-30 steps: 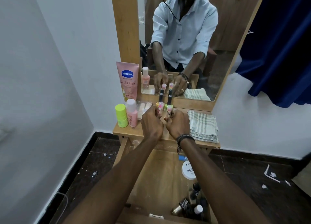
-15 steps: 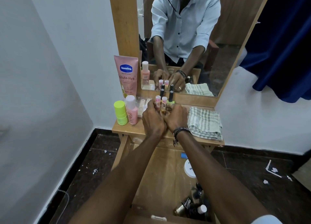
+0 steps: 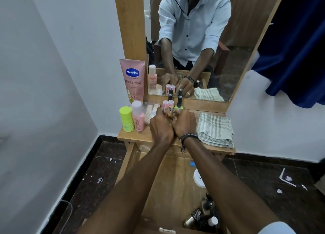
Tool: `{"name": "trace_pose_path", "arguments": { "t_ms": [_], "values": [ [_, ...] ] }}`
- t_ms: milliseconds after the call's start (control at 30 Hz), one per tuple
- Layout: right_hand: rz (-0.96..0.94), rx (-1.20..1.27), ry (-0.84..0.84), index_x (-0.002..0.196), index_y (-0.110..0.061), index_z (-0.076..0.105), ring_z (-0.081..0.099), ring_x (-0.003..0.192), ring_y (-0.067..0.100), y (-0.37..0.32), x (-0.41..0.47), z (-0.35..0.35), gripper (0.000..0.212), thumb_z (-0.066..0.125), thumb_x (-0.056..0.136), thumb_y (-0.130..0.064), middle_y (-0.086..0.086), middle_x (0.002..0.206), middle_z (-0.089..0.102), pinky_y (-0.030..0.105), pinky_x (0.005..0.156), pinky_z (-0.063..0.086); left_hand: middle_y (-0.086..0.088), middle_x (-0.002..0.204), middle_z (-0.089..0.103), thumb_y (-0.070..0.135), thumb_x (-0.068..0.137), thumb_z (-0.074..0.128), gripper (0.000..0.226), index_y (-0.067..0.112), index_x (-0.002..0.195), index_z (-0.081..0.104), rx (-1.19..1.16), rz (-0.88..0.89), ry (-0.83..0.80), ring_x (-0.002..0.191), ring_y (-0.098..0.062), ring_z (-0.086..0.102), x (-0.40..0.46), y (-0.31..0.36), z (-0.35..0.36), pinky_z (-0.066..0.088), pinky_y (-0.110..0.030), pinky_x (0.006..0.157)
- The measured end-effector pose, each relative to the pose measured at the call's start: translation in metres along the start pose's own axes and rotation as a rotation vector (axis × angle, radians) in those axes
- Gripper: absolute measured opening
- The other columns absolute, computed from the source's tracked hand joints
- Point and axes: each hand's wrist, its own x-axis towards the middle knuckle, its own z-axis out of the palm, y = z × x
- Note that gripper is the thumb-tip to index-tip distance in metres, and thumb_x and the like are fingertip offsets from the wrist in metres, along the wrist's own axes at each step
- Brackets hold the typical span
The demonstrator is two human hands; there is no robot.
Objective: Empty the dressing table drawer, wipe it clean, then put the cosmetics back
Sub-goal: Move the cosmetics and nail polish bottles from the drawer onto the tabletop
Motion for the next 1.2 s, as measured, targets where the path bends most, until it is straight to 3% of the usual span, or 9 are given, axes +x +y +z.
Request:
{"name": "trace_pose_path", "arguments": {
  "t_ms": [200,333,467,567,733,833,933,1033,1200],
  "values": [
    [-0.028,0.020,-0.017,0.084,-0.014,0.074,0.067,0.077,0.026,0.001,0.000,-0.002,0.007,0.069,0.084,-0.017,0.008,0.082,0.073,0.032,0.064,0.053,-0.011,0.100,0.071,0.007,0.098,0.053,0.024,0.005,0.121,0.056,0.021,0.035,0.006,0.078,-0.015,0.055,-0.004,0.002,-0.002,0.040,-0.027,0.066],
    [-0.059,0.099,-0.044,0.071,-0.015,0.072,0.067,0.072,0.019,0.008,-0.006,-0.009,0.010,0.072,0.080,-0.021,0.002,0.073,0.072,0.036,0.067,0.057,-0.012,0.099,0.071,0.009,0.099,0.053,0.027,0.004,0.125,0.054,0.008,0.078,0.021,0.083,-0.022,0.064,-0.007,0.002,-0.004,0.040,-0.025,0.065],
    [-0.063,0.126,-0.026,0.095,-0.006,0.076,0.071,0.091,0.020,0.020,-0.017,-0.020,0.018,0.075,0.081,-0.018,0.008,0.093,0.076,0.034,0.080,0.058,-0.015,0.104,0.071,0.010,0.098,0.055,0.037,0.003,0.134,0.051,0.013,0.100,0.055,0.091,-0.027,0.067,-0.006,0.000,-0.004,0.041,-0.027,0.068],
    [-0.102,0.136,0.023,0.096,-0.003,0.075,0.071,0.093,0.022,0.032,-0.031,-0.030,0.021,0.075,0.082,-0.019,0.010,0.095,0.076,0.036,0.081,0.058,-0.020,0.106,0.071,0.010,0.098,0.056,0.038,0.001,0.134,0.051,0.008,0.129,0.077,0.094,-0.034,0.067,-0.007,0.000,-0.006,0.046,-0.036,0.073],
    [-0.240,0.236,0.066,0.091,-0.007,0.076,0.070,0.073,0.009,0.041,-0.060,-0.056,0.013,0.074,0.083,-0.017,0.001,0.080,0.075,0.021,0.069,0.056,-0.018,0.109,0.072,0.003,0.093,0.061,0.045,0.004,0.137,0.052,-0.074,0.238,0.078,0.095,-0.028,0.069,-0.029,-0.005,-0.020,0.054,-0.032,0.082],
    [-0.302,0.293,-0.008,0.083,-0.012,0.075,0.063,0.061,0.000,0.044,-0.082,-0.065,0.003,0.074,0.083,-0.014,-0.009,0.070,0.069,0.010,0.061,0.050,-0.010,0.094,0.074,0.003,0.091,0.064,0.025,0.002,0.115,0.068,-0.126,0.453,0.027,0.080,-0.018,0.069,-0.059,-0.013,-0.049,0.053,-0.018,0.074],
    [-0.329,0.328,-0.103,0.078,-0.014,0.074,0.065,0.060,0.003,0.048,-0.101,-0.067,0.006,0.075,0.082,-0.011,-0.007,0.068,0.070,0.012,0.058,0.051,0.001,0.083,0.074,0.004,0.088,0.066,0.013,0.010,0.094,0.076,-0.060,0.568,-0.219,0.069,-0.007,0.067,-0.085,-0.018,-0.087,0.054,-0.020,0.066],
    [-0.289,0.339,-0.163,0.077,-0.013,0.074,0.065,0.059,0.006,0.053,-0.116,-0.067,0.007,0.073,0.084,-0.010,-0.005,0.063,0.069,0.014,0.055,0.051,0.007,0.078,0.073,0.004,0.081,0.071,0.017,0.020,0.080,0.077,0.264,0.533,-0.620,0.066,-0.002,0.064,-0.088,-0.033,-0.102,0.058,-0.028,0.067],
    [-0.187,0.268,-0.239,0.073,-0.013,0.070,0.066,0.056,0.008,0.072,-0.129,-0.066,0.015,0.067,0.087,-0.008,-0.003,0.064,0.070,0.023,0.058,0.056,-0.001,0.109,0.066,0.005,0.077,0.075,0.021,0.020,0.090,0.070,0.733,0.363,-1.021,0.095,-0.016,0.064,-0.096,-0.057,-0.110,0.055,-0.031,0.084]
  ]
}}
